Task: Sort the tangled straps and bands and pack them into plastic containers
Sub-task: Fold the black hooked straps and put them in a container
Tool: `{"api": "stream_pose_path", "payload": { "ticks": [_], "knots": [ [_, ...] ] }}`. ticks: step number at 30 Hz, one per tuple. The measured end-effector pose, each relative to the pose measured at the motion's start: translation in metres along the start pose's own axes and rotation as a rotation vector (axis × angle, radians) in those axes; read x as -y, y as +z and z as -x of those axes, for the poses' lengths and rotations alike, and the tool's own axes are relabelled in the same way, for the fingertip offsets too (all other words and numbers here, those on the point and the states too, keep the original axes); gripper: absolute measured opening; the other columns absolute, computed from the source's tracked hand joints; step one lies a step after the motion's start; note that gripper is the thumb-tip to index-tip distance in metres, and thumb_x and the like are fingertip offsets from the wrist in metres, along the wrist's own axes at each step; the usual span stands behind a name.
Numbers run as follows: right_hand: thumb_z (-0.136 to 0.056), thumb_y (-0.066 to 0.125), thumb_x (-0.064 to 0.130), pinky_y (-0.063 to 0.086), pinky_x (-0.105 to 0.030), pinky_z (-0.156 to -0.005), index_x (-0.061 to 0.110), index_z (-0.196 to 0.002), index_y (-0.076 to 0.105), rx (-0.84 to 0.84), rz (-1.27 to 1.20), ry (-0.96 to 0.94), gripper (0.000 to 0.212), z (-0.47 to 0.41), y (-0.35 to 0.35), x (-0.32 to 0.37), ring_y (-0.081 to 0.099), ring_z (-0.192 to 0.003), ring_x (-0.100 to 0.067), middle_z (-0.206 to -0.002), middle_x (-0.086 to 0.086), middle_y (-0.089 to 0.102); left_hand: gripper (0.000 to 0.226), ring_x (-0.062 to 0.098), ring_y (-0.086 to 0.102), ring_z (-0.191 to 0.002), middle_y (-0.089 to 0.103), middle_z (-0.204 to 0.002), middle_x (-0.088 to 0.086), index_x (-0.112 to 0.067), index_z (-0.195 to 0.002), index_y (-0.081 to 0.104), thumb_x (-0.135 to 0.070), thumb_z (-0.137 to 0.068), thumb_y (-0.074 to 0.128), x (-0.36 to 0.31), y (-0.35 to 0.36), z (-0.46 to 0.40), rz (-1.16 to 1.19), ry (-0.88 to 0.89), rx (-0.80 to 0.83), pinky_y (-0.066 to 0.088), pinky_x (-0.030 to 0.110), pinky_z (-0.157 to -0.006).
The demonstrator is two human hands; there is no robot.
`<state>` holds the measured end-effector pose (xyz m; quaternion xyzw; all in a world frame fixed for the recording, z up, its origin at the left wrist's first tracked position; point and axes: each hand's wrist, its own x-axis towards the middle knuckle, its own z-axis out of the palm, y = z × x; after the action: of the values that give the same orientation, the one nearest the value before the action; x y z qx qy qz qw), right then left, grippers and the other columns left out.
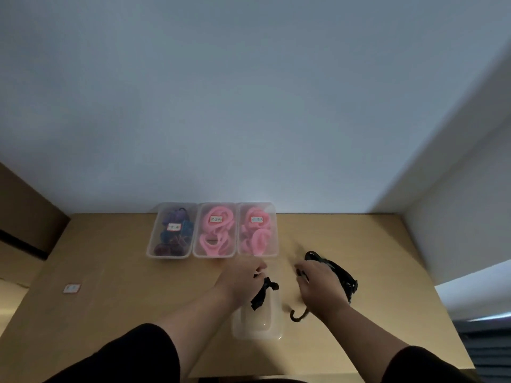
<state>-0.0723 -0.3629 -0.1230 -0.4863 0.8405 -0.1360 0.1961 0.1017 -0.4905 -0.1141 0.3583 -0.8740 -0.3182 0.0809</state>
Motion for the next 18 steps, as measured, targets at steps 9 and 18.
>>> {"api": "stream_pose_path", "payload": {
  "ticks": [9, 18],
  "knots": [
    [-0.088, 0.048, 0.006, 0.032, -0.034, -0.106, 0.034, -0.131, 0.049, 0.237, 0.463, -0.063, 0.052, 0.033, -0.020, -0.091, 0.041, -0.131, -0.017, -0.134, 0.014, 0.051, 0.022, 0.007, 0.056, -0.102, 0.067, -0.108, -0.008, -0.023, -0.110, 0.071, -0.026, -0.096, 0.055, -0.059, 0.039, -0.004, -0.036, 0.005, 0.085, 0.042, 0.020, -0.093],
    [-0.095, 0.050, 0.013, 0.027, -0.044, -0.106, 0.026, -0.126, 0.054, 0.285, 0.612, -0.178, 0.034, 0.044, -0.013, -0.133, 0.042, -0.122, -0.026, -0.127, 0.001, 0.054, 0.017, 0.017, 0.052, -0.088, 0.051, -0.085, -0.009, -0.018, -0.091, 0.064, -0.020, -0.094, 0.048, -0.105, 0.077, -0.002, -0.119, -0.028, 0.296, 0.046, 0.030, -0.081]
  ]
}}
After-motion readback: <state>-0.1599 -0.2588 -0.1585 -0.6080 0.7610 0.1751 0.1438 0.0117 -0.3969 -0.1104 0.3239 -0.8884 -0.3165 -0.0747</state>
